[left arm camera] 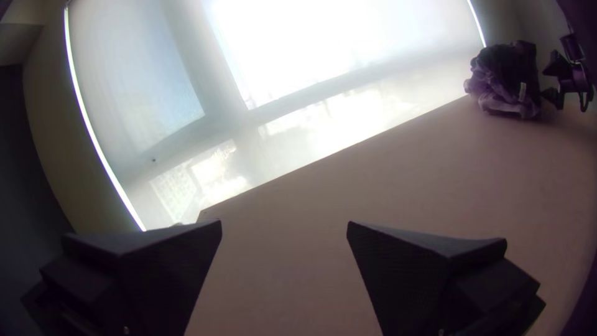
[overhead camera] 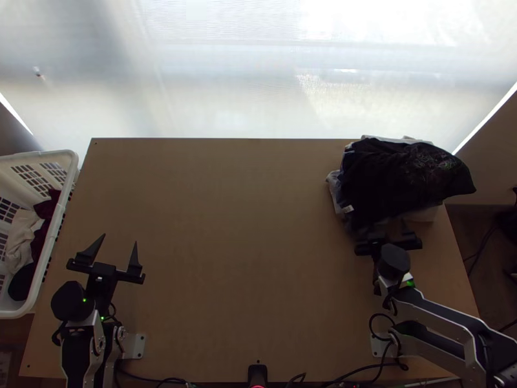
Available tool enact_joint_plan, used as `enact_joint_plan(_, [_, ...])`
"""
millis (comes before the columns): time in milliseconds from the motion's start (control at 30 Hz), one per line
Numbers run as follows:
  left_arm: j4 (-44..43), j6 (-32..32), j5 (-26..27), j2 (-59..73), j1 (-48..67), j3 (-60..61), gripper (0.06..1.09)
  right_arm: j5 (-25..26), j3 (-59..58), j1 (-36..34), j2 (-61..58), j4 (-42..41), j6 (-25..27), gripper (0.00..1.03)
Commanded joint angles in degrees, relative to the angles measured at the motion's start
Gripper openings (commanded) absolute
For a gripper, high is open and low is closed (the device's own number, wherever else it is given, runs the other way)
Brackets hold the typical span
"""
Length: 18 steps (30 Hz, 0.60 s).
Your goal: Fold the t-shirt
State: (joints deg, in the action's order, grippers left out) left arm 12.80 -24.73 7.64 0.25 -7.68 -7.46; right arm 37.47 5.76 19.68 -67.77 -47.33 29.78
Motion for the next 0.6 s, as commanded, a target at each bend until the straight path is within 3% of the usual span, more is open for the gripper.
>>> enact_joint_plan(0, [-0.3,-0.2,-0.1,-0.3,0.0,1.8,1.04,0.1,0.0,-0.3,5.0,0.5,-0.1,0.98])
enact_joint_plan(433, [0.3,-0.2,0.0,-0.2,1.2,2.9,1.04,0.0,-0.1,-1.1,24.3,4.6,2.0,0.98])
enact_joint_plan(567, [0.8,-0.3,0.0,-0.3,2.3,2.9,1.04,-0.4,-0.2,-1.0,35.0,12.2,0.3,0.98])
